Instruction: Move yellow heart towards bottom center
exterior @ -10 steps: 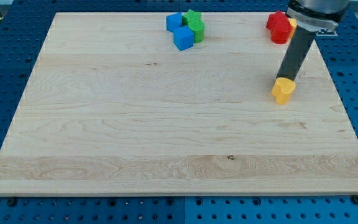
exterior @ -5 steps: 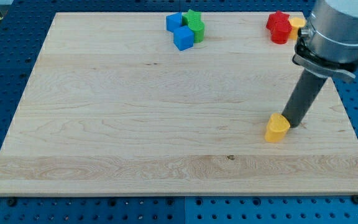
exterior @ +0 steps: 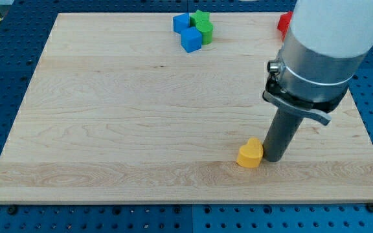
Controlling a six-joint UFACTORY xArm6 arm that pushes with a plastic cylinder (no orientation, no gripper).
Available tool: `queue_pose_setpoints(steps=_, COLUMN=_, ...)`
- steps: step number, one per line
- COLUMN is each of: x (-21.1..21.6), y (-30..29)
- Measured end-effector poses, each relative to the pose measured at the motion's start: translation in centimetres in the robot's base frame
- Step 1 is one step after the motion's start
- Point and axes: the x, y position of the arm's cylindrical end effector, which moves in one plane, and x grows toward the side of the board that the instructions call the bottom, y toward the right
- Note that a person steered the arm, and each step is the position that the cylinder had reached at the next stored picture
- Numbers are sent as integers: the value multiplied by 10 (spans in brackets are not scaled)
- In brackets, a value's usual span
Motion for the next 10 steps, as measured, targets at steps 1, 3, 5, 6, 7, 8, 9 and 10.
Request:
queue_pose_setpoints(steps=1, x=0, y=-29)
queue_pose_setpoints(steps=3, x=-8, y=-78)
queue_pose_setpoints(steps=5, x=-29, y=-97)
queue_pose_setpoints(steps=6, x=-37, y=-118)
queue_pose_setpoints(steps=7, x=-32, y=-142)
queue_pose_setpoints(steps=8, x=-16, y=-149)
queue_pose_setpoints(steps=9, x=4, y=-142)
queue_pose_setpoints(steps=10, x=8, y=-138)
